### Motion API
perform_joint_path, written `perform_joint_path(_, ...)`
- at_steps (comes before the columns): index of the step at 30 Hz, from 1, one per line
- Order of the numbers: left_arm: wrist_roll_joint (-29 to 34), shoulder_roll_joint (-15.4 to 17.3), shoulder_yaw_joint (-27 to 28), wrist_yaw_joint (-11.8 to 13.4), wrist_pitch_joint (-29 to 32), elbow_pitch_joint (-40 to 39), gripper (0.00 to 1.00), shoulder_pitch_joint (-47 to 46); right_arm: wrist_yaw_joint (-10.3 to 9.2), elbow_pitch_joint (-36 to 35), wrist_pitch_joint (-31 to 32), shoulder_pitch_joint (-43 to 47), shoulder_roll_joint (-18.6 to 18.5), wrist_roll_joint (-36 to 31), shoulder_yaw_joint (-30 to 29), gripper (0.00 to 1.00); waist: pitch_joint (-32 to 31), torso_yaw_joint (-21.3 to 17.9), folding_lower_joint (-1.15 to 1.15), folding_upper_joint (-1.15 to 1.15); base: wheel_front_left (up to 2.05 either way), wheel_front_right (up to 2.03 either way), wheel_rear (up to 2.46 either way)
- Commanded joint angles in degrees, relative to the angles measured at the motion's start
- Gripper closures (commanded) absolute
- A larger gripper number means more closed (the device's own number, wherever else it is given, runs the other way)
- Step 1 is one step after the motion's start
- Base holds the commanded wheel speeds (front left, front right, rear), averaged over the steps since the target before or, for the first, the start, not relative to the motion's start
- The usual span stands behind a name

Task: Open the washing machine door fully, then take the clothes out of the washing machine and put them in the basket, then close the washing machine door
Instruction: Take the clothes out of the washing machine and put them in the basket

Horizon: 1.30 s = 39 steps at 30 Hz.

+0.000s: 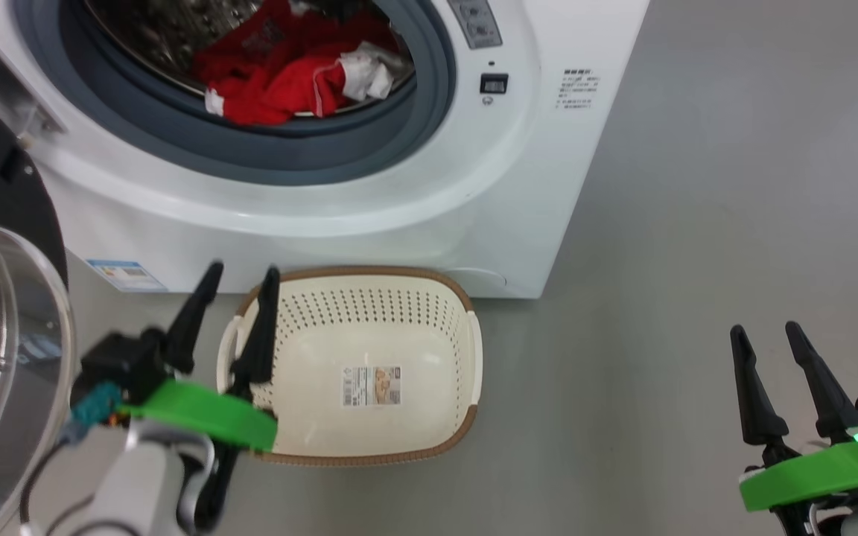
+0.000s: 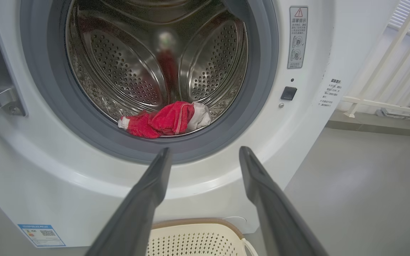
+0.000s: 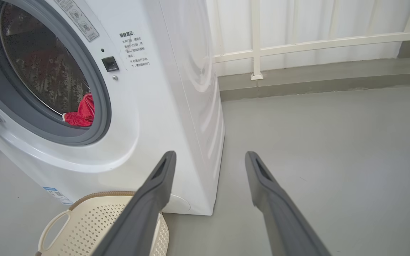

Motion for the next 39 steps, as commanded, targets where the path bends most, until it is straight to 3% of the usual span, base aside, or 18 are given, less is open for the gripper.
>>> perform_joint_path(1, 0.14, 1.62, 1.27, 0.1, -0.29, 0.26, 0.0, -4.02, 0.43, -1.58, -0.38, -2.05, -0.49, -0.26, 1.33, 0.0, 2.56, -0.72, 0.0, 0.0, 0.0, 0.0, 0.0)
perform_joint_path(21, -2.5, 5.44, -7.54, 0.1, -0.29, 30.0, 0.0, -40.92, 0.43, -2.76, -0.38, -9.73, 1.04, 0.06, 2.63, 0.0, 16.28, -4.46, 0.0, 0.0, 0.0, 0.0, 0.0)
perform_joint_path(39, -6.19, 8.37, -14.39, 0.1, 0.07, 44.38, 0.0, -58.93, 0.43, -3.09, -0.38, -13.71, 2.06, 0.11, 4.42, 0.0, 23.71, -7.8, 0.0, 0.0, 0.0, 0.0, 0.0)
